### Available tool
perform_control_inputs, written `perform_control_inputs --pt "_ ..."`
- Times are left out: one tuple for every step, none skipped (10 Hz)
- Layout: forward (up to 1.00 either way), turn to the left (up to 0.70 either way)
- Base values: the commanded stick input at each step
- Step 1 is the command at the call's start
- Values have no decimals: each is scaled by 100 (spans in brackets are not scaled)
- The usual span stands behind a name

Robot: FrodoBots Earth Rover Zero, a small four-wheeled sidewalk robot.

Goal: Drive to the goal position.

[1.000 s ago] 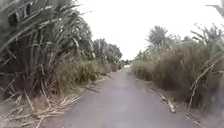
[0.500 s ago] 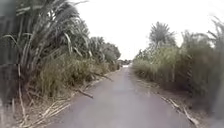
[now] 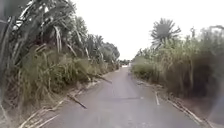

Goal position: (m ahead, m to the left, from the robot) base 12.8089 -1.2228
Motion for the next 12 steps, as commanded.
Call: perform_control_inputs --pt "100 0" --pt "100 0" --pt "100 0" --pt "100 -28" --pt "100 -16" --pt "100 -3" --pt "100 0" --pt "100 0" --pt "100 0" --pt "100 0" --pt "100 0" --pt "100 0"
